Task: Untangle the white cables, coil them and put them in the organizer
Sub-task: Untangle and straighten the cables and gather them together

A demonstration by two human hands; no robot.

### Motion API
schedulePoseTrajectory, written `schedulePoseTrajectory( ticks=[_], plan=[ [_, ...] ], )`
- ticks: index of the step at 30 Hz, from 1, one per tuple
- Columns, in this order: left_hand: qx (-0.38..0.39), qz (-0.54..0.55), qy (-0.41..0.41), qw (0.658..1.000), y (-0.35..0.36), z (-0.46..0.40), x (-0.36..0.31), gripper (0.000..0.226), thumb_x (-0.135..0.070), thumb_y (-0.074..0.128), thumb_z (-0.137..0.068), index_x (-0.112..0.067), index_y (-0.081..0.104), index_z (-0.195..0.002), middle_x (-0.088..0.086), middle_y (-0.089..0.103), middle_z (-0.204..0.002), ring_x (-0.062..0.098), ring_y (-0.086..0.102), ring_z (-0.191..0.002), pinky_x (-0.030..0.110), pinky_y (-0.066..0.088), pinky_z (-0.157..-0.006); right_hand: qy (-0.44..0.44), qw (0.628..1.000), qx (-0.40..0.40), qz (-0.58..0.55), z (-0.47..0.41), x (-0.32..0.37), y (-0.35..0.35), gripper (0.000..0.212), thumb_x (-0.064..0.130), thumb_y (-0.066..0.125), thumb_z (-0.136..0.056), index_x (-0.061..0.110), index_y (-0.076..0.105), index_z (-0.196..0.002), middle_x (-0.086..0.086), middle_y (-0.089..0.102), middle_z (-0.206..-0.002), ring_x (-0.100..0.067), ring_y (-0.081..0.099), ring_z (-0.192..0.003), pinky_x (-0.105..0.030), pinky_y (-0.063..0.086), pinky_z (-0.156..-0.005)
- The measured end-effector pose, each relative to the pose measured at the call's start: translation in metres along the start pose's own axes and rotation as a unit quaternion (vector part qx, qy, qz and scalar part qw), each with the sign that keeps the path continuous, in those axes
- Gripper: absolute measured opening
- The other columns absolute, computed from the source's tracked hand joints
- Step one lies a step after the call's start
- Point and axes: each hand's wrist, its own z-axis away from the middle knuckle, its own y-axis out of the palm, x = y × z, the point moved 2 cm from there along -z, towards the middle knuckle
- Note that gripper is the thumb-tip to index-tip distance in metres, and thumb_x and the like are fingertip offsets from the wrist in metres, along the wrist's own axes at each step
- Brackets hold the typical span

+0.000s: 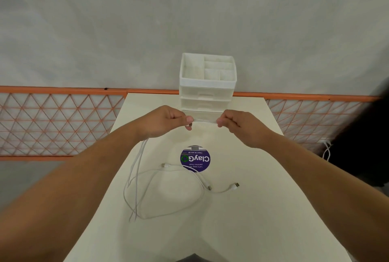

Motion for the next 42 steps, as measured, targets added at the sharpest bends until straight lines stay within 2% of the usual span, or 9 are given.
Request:
schedulePoseTrajectory(
  ticks=[8, 13, 19, 23, 28, 33, 37, 40, 42],
  plan=[
    [-0.013, -0.004, -0.031, 0.999, 0.001, 0.002, 0.005, 0.039, -0.037, 0.051, -0.098, -0.005, 0.073, -0.103, -0.016, 0.05, -0.083, 0.005, 0.052, -0.074, 0.004, 0.036, -0.046, -0.026, 0.999, -0.026, -0.019, 0.004, -0.004, -0.004, 0.014, 0.027, 0.059, -0.093, 0.02, 0.071, -0.099, 0.006, 0.065, -0.089, -0.005, 0.057, -0.079, -0.02, 0.043, -0.074],
    [-0.006, -0.017, -0.043, 0.999, 0.0, 0.001, 0.004, 0.039, -0.037, 0.051, -0.098, -0.006, 0.073, -0.102, -0.023, 0.037, -0.088, -0.003, 0.061, -0.06, 0.005, 0.034, -0.045, 0.036, 0.989, 0.068, -0.123, 0.007, -0.008, -0.004, 0.022, 0.03, 0.056, -0.095, 0.017, 0.073, -0.097, 0.005, 0.068, -0.07, -0.008, 0.048, -0.047, -0.022, 0.04, -0.049],
    [-0.006, 0.003, -0.063, 0.998, -0.001, 0.001, 0.004, 0.04, -0.043, 0.054, -0.095, -0.008, 0.075, -0.096, -0.001, 0.05, -0.066, 0.006, 0.031, -0.037, 0.008, 0.028, -0.042, 0.084, 0.986, 0.049, -0.138, 0.011, -0.01, -0.005, 0.044, 0.044, 0.051, -0.095, 0.01, 0.061, -0.069, 0.004, 0.052, -0.043, -0.01, 0.043, -0.038, -0.017, 0.039, -0.043],
    [-0.037, 0.014, -0.072, 0.997, -0.01, -0.001, 0.004, 0.039, -0.043, 0.056, -0.094, -0.009, 0.075, -0.094, -0.013, 0.056, -0.043, 0.01, 0.026, -0.046, 0.013, 0.028, -0.044, 0.064, 0.99, 0.056, -0.112, 0.014, -0.017, 0.001, 0.042, 0.047, 0.051, -0.093, 0.015, 0.051, -0.067, 0.007, 0.05, -0.059, -0.008, 0.044, -0.054, -0.018, 0.038, -0.056],
    [-0.015, -0.011, -0.052, 0.998, -0.01, -0.003, -0.001, 0.038, -0.045, 0.055, -0.095, -0.013, 0.076, -0.094, -0.018, 0.047, -0.087, 0.009, 0.027, -0.049, 0.011, 0.03, -0.045, 0.059, 0.993, 0.068, -0.072, 0.015, -0.034, 0.007, 0.038, 0.046, 0.045, -0.096, 0.022, 0.049, -0.068, 0.005, 0.05, -0.07, -0.012, 0.046, -0.066, -0.026, 0.039, -0.068],
    [-0.004, -0.019, -0.033, 0.999, -0.007, -0.008, -0.012, 0.038, -0.043, 0.053, -0.096, -0.012, 0.075, -0.095, -0.018, 0.05, -0.088, -0.003, 0.047, -0.039, 0.004, 0.03, -0.042, 0.055, 0.995, 0.083, -0.016, 0.01, -0.032, 0.013, 0.025, 0.035, 0.044, -0.099, 0.02, 0.064, -0.101, 0.003, 0.063, -0.094, -0.016, 0.058, -0.09, -0.026, 0.041, -0.075],
    [0.012, -0.036, -0.031, 0.999, -0.004, -0.009, -0.017, 0.037, -0.044, 0.054, -0.095, -0.016, 0.077, -0.092, -0.012, 0.067, -0.075, -0.008, 0.05, -0.086, 0.006, 0.034, -0.053, 0.039, 0.994, 0.034, -0.096, -0.003, -0.001, 0.021, 0.056, 0.036, 0.062, -0.09, 0.025, 0.039, -0.14, 0.01, 0.052, -0.123, -0.011, 0.05, -0.112, -0.025, 0.038, -0.09],
    [0.049, -0.036, -0.031, 0.998, 0.001, -0.007, -0.023, 0.041, -0.039, 0.049, -0.1, -0.008, 0.071, -0.083, 0.009, 0.047, -0.056, 0.014, 0.049, -0.047, 0.013, 0.032, -0.048, 0.028, 0.977, 0.074, -0.198, -0.019, 0.037, 0.018, 0.035, 0.035, 0.048, -0.097, 0.013, 0.054, -0.124, 0.005, 0.064, -0.105, -0.011, 0.059, -0.097, -0.027, 0.043, -0.089],
    [0.071, 0.0, -0.037, 0.997, 0.002, -0.008, -0.023, 0.044, -0.036, 0.046, -0.101, -0.012, 0.071, -0.074, -0.002, 0.035, -0.048, 0.009, 0.029, -0.042, 0.023, 0.026, -0.047, 0.011, 0.972, 0.105, -0.21, -0.025, 0.054, 0.017, 0.04, 0.032, 0.033, -0.102, 0.003, 0.061, -0.098, -0.002, 0.064, -0.087, -0.015, 0.06, -0.08, -0.027, 0.046, -0.082]
  ],
)
